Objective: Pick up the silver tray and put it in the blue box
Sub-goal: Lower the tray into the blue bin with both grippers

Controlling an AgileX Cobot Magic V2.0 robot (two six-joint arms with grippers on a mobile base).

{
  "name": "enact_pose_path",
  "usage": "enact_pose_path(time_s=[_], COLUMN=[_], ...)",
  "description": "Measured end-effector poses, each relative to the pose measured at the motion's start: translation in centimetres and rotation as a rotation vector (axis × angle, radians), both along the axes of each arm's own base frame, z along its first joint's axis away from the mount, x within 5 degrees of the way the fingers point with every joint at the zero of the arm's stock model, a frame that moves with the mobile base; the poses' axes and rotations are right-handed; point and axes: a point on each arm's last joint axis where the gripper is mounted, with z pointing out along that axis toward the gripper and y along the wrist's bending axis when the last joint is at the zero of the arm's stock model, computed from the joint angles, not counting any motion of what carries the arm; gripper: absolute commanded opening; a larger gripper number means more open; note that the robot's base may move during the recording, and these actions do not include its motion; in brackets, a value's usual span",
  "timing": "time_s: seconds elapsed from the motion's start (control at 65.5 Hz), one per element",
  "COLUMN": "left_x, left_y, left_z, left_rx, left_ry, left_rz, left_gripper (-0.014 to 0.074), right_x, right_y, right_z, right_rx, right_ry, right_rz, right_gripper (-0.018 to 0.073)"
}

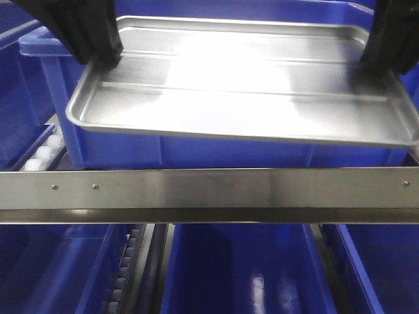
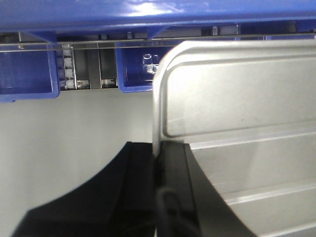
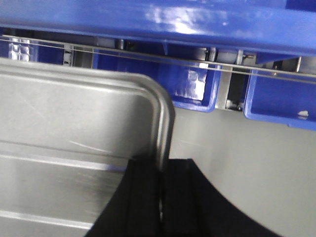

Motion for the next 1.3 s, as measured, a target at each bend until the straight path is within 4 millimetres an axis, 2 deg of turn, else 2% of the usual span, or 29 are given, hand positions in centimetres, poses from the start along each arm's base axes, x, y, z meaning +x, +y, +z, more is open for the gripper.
enact_pose_path(time_s=[0.092, 0.199, 0.351, 0.504, 0.611, 0.764, 0.901, 1.084, 1.206, 1.298], left_x=[0.1, 0.2, 0.7, 1.9, 3.6, 6.7, 9.7, 13.9, 16.1, 16.9], left_y=[-0.1, -0.1, 0.2, 0.1, -0.7, -2.0, -2.6, -2.4, -2.4, -2.6], left_z=[1.0, 2.9, 6.9, 9.1, 9.4, 8.6, 7.2, 3.6, 0.8, -0.7], left_rx=[-0.017, -0.038, -0.074, -0.068, -0.039, 0.008, -0.006, -0.035, -0.029, -0.020], left_ry=[-0.017, -0.067, -0.204, -0.340, -0.419, -0.505, -0.501, -0.413, -0.360, -0.339], left_rz=[0.001, -0.015, -0.020, -0.007, 0.000, 0.011, 0.036, 0.086, 0.108, 0.111], left_gripper=[-0.0105, -0.0105, -0.0105, -0.0105, -0.0105, -0.0105, -0.0105, -0.0105, -0.0104, -0.0104], right_x=[-0.7, -1.4, -1.5, -0.5, 1.3, 5.0, 8.5, 12.5, 14.7, 15.9], right_y=[-0.4, -0.9, -1.4, -1.3, -0.8, -0.3, -0.1, 0.5, 0.9, 1.0], right_z=[1.2, 3.5, 8.2, 11.6, 12.5, 11.9, 10.4, 7.1, 4.5, 2.8], right_rx=[0.012, 0.019, 0.035, 0.036, 0.001, -0.058, -0.085, -0.106, -0.118, -0.130], right_ry=[-0.040, -0.118, -0.258, -0.369, -0.393, -0.373, -0.351, -0.320, -0.289, -0.260], right_rz=[0.007, 0.021, 0.031, 0.026, 0.016, -0.020, -0.049, -0.051, -0.049, -0.048], right_gripper=[0.0069, 0.0069, 0.0069, 0.0069, 0.0069, 0.0069, 0.0069, 0.0069, 0.0069, 0.0069])
